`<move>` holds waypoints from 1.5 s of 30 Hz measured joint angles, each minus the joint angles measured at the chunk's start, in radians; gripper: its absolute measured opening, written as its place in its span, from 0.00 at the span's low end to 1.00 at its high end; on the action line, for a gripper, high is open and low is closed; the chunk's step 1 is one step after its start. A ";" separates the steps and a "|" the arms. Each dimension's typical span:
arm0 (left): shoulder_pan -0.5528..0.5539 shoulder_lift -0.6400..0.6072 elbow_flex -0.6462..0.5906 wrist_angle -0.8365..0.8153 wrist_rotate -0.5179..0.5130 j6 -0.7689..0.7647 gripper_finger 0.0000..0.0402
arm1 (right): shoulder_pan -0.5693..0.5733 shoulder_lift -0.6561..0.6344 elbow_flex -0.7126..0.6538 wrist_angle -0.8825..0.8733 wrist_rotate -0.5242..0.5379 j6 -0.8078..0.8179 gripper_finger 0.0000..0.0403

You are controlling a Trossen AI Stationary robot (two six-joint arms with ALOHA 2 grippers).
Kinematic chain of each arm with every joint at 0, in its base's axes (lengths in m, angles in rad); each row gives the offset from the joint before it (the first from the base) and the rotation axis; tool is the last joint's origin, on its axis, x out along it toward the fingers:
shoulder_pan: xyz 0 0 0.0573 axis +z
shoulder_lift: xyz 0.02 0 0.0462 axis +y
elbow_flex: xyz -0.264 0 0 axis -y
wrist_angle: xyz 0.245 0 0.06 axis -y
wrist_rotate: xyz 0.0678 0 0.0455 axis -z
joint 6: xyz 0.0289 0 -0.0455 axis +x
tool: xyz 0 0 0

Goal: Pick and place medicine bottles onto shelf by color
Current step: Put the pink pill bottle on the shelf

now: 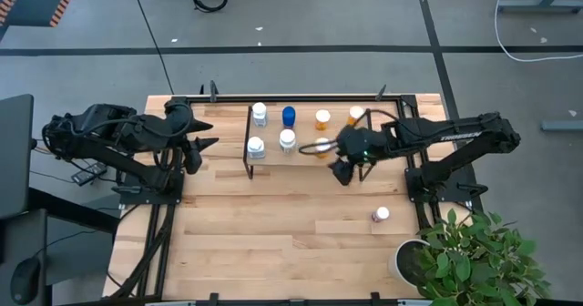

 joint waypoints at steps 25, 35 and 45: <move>0.000 -0.013 0.000 0.003 0.003 0.039 0.47 | 0.533 -0.017 -0.133 -0.389 0.004 0.387 0.67; 0.000 -0.013 0.000 0.005 0.003 0.002 0.47 | 0.602 -0.016 -0.274 -0.339 -0.050 0.384 0.67; 0.000 -0.013 0.000 0.005 0.003 -0.020 0.47 | 0.650 -0.017 -0.373 -0.254 0.018 0.380 0.67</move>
